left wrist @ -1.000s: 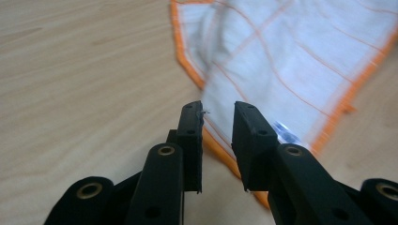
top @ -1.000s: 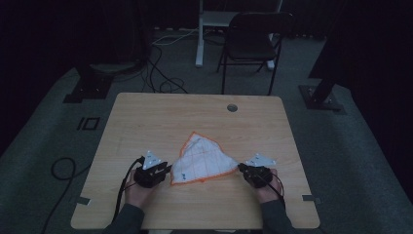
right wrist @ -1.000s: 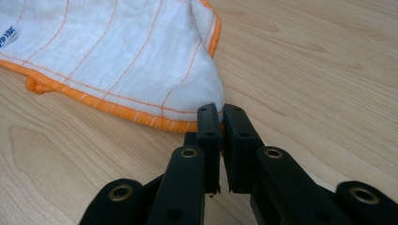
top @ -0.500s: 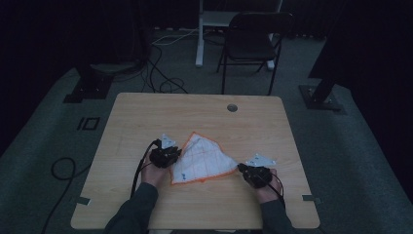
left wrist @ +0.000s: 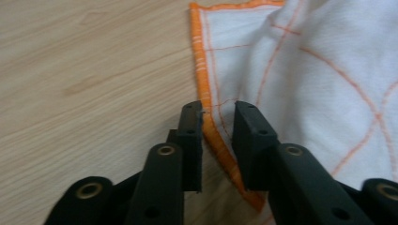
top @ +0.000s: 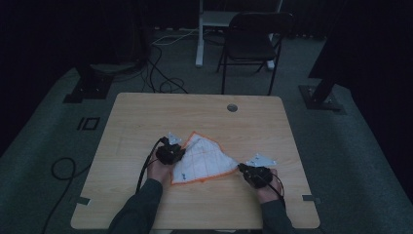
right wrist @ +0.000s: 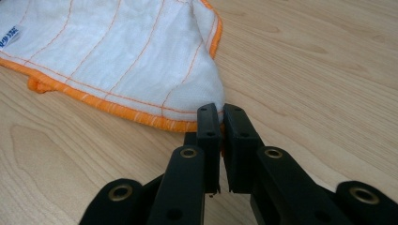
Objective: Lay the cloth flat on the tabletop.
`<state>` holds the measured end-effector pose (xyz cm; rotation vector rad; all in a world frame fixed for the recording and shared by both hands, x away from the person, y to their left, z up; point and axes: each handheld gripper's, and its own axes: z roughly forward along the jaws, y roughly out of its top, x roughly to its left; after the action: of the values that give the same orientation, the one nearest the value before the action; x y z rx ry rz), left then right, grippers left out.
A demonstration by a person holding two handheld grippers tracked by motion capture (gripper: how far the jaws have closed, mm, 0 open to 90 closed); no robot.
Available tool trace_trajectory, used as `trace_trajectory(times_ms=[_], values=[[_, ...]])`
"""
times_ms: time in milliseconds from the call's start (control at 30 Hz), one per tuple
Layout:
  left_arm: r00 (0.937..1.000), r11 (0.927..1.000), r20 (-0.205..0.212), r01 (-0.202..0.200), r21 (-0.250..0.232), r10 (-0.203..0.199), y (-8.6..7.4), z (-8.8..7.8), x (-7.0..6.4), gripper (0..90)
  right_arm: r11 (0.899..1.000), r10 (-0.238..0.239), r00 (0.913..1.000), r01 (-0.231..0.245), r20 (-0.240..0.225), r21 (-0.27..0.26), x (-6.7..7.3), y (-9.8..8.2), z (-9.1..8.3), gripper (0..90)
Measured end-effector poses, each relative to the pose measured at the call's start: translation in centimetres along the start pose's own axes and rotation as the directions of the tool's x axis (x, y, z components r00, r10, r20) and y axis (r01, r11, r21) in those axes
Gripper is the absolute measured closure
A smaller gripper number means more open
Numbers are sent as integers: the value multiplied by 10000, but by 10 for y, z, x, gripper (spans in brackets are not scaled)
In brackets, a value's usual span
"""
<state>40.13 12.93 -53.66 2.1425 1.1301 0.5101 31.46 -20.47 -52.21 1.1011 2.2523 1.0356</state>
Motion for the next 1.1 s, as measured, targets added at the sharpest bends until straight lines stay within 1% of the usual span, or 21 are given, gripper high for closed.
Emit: trace_trajectory(times_ms=[100, 167, 233, 367, 467, 567, 600, 633, 700, 733, 800, 867, 933, 967, 1033, 1100], values=[[9994, 9994, -136, 333, -30, -333, -1, 0, 7, 780, 10000, -39, 9997, 37, 244, 88, -1, 0, -1, 863], [9988, 9990, -240, 438, -4, -438, -1, 0, 13, 785, 10000, 32, 9993, -36, 366, 93, -4, -1, -3, 864], [9983, 9990, -405, 433, 48, -431, -1, -1, 17, 789, 9999, 130, 9988, -133, 471, 69, -6, -1, -5, 865], [9976, 9988, -511, 474, 94, -468, -1, -1, 22, 791, 9995, 300, 9974, -302, 649, 27, -11, -2, -7, 866], [9970, 9988, -612, 472, 99, -466, -1, -1, 25, 792, 9996, 252, 9962, -259, 836, 77, -13, -3, -8, 866], [9962, 9983, -683, 557, 150, -546, 1, 0, 25, 792, 9994, 330, 9948, -340, 961, 93, -15, -3, -9, 867], [9964, 9987, -694, 492, 165, -480, 1, -1, 23, 791, 9992, 383, 9949, -395, 932, 114, -15, -3, -8, 867], [9965, 9989, -710, 442, 129, -432, 0, -1, 22, 781, 9993, 336, 9952, -352, 916, 157, -15, -3, -8, 866], [9969, 9989, -633, 462, -25, -463, -1, -6, 19, 762, 9995, 234, 9957, -252, 895, 190, -14, -4, -6, 865], [9970, 9985, -562, 533, -135, -540, -2, -9, 19, 755, 9995, 228, 9959, -246, 878, 191, -13, -4, -6, 865], [9960, 9957, -347, 806, -456, -822, -5, -17, 16, 743, 9995, 253, 9959, -267, 869, 144, -13, -3, -6, 864], [9972, 9958, -201, 702, -580, -714, -8, -21, 10, 737, 9996, 252, 9960, -262, 861, 103, -13, -3, -7, 860], [9981, 9965, 88, 607, -584, -602, -10, -23, 4, 736, 9996, 266, 9960, -272, 851, 53, -12, -3, -6, 848], [9985, 9969, 151, 532, -583, -524, -11, -23, 1, 737, 9997, 250, 9962, -255, 839, 50, -12, -3, -6, 837], [9987, 9981, 358, 393, -482, -376, -12, -23, -3, 740, 9998, 207, 9965, -207, 815, -10, -11, -3, -6, 781], [9990, 9992, 388, 217, -339, -204, -13, -22, -6, 749, 9998, 190, 9968, -184, 778, -85, -9, -2, -6, 750]])
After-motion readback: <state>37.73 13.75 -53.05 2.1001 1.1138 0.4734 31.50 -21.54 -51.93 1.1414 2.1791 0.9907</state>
